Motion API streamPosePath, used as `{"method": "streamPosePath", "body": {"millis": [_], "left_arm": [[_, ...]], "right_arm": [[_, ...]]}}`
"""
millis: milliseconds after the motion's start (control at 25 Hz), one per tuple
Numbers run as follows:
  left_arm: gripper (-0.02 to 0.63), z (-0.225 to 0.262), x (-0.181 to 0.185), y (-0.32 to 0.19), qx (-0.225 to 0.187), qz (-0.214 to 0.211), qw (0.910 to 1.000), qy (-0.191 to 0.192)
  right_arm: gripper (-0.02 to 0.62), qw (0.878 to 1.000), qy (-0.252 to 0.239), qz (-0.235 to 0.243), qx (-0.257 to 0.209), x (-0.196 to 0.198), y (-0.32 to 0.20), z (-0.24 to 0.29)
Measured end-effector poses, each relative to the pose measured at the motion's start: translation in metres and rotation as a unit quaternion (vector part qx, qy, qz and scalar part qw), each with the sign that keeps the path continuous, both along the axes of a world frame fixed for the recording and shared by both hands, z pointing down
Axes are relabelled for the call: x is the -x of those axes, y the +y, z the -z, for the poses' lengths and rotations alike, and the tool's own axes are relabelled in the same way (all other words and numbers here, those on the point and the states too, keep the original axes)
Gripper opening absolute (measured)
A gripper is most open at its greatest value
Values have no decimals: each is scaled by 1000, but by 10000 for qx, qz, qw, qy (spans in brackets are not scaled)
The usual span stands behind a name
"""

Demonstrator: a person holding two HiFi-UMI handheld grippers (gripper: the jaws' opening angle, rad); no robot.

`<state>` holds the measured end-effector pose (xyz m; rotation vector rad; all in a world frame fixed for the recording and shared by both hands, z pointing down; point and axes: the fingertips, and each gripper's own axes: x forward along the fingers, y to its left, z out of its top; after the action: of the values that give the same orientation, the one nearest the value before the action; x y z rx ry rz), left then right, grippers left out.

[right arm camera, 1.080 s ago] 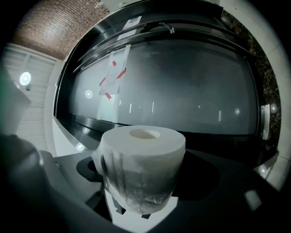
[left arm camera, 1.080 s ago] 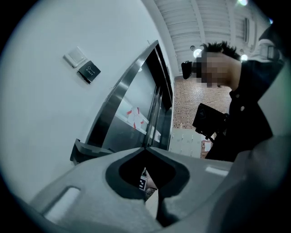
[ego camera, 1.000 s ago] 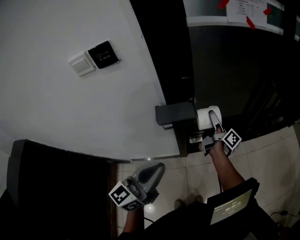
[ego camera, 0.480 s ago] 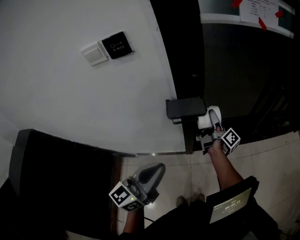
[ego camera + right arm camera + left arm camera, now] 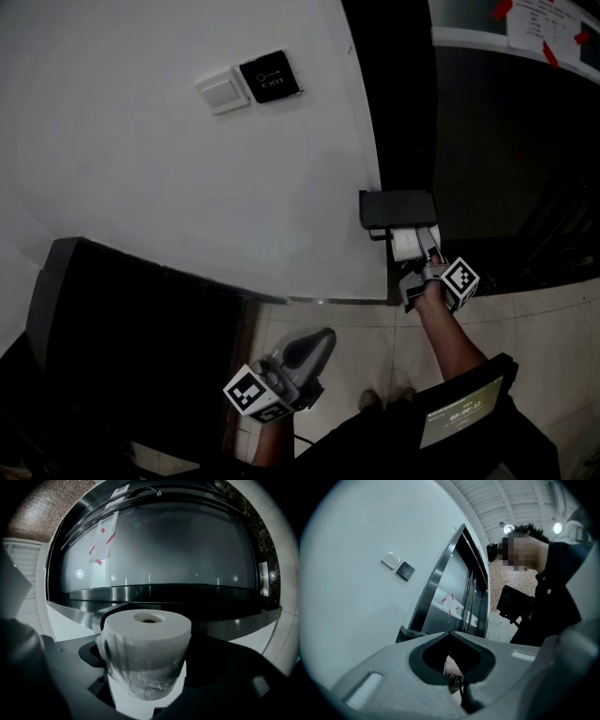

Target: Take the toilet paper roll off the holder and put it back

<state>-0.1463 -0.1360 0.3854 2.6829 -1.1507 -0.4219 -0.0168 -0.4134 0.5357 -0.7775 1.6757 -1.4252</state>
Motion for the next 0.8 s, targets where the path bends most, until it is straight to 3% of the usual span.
{"method": "streamPosePath", "body": {"millis": [280, 640, 800], "left_arm": [[0, -6, 12, 11, 35, 249, 9997, -80], [1, 0, 6, 7, -8, 146, 9999, -70], [0, 0, -6, 0, -48, -24, 9999, -96]], "right_arm": [[451, 9991, -233, 337, 62, 32, 4, -5], [489, 9936, -247, 979, -505, 39, 19, 3], [488, 9881, 344, 1298, -752, 22, 55, -3]]}}
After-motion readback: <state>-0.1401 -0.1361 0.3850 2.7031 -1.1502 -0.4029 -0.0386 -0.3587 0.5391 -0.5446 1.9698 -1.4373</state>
